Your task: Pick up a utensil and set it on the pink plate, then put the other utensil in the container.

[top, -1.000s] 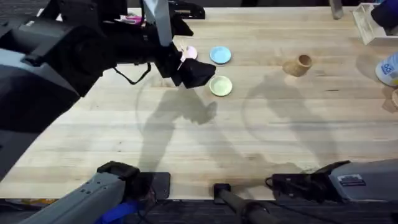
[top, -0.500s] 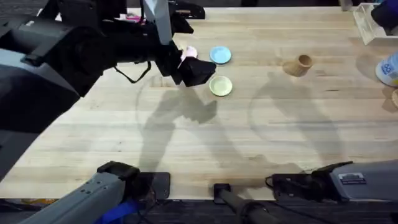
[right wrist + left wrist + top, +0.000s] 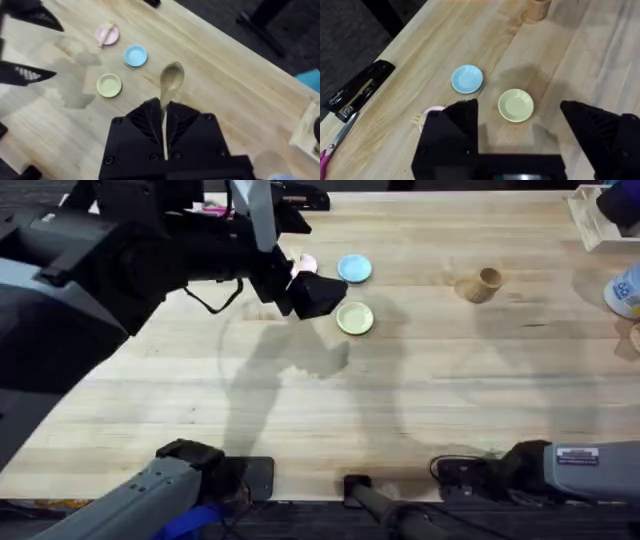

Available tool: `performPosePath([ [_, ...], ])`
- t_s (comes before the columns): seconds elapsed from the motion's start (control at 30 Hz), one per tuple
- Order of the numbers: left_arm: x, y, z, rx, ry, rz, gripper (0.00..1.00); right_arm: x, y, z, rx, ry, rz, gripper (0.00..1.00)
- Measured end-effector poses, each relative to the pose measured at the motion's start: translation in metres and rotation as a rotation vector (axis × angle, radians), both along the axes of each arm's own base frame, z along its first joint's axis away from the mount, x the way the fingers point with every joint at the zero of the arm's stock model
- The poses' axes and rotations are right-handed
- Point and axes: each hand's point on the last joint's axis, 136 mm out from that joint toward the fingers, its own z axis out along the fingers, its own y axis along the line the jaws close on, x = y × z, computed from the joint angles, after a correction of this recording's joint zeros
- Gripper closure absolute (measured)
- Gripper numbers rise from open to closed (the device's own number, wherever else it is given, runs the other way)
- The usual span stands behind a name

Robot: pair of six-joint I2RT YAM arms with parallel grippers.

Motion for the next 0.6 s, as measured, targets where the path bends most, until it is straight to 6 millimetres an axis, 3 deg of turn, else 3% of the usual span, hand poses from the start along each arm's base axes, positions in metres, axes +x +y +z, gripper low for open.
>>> performPosePath([
  [0.3,0.000,0.000,0.000,0.000,0.000,0.000,0.007,0.003,-0.027,0.016,0.022,-0.190,0.147,0.968],
  [0.6,0.000,0.000,0.000,0.000,0.000,0.000,0.007,0.042,-0.042,-0.016,0.031,-0.190,0.270,0.968],
])
